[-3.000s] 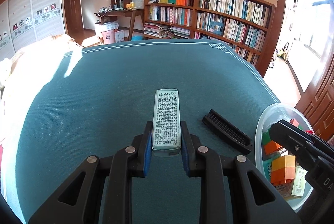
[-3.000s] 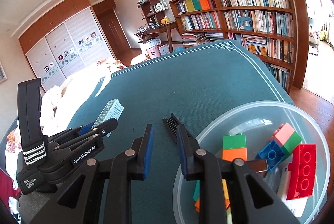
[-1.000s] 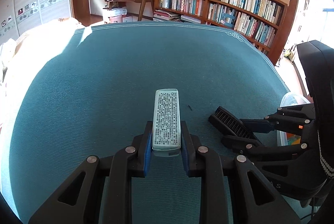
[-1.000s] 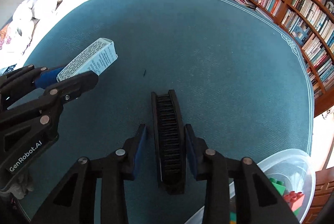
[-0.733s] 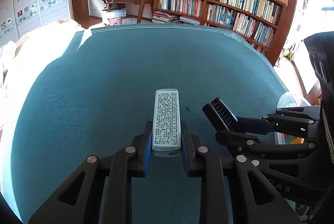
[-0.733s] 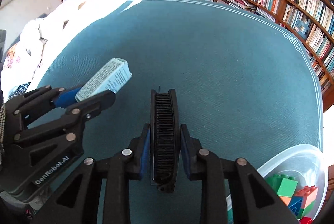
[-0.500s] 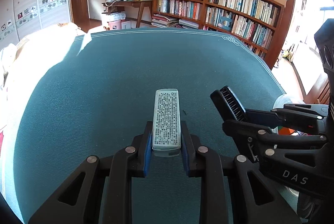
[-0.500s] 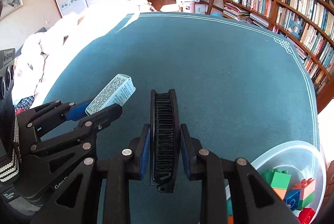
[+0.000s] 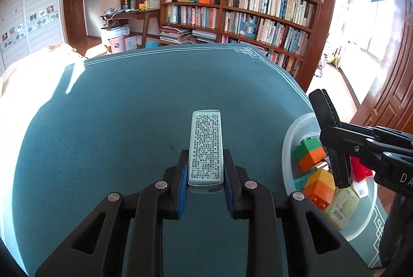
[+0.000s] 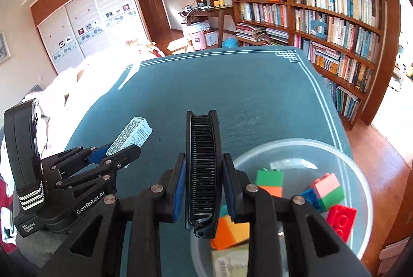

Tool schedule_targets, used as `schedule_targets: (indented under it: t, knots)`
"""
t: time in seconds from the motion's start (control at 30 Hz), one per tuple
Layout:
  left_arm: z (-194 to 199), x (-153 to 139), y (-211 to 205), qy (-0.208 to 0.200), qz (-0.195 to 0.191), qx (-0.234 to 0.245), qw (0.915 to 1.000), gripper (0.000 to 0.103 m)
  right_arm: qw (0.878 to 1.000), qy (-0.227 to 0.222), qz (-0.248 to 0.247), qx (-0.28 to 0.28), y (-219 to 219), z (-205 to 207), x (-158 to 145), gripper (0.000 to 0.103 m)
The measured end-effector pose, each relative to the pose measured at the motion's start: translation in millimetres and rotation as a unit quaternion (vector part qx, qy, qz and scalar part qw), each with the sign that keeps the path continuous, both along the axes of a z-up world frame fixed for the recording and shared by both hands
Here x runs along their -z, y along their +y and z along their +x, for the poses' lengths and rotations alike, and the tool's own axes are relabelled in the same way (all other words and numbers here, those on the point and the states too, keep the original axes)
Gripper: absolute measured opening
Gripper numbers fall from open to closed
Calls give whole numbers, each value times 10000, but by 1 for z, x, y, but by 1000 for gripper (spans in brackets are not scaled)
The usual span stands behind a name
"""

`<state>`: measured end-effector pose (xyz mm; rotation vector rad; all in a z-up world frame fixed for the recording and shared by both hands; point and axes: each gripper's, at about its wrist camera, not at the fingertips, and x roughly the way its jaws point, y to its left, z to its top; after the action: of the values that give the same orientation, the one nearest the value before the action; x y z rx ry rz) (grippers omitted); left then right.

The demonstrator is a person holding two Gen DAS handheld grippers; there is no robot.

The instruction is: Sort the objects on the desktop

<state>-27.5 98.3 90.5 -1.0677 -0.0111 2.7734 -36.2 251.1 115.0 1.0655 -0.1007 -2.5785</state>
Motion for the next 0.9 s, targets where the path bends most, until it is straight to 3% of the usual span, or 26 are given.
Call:
schedule_targets:
  t: [0.33,0.7,0.9]
  knots:
    - [13,-14,67,97,-55,886,9960,26,9965,-100,-104,820,70,41,7,30]
    - [15,-11,122,-115,146,1563,9875,26,9924,-288,-392,1128,95,55,33,31]
    - [11,-1,131,-449,596,1726,9822,27,9897,-86,-748,1221,105,68,35,48]
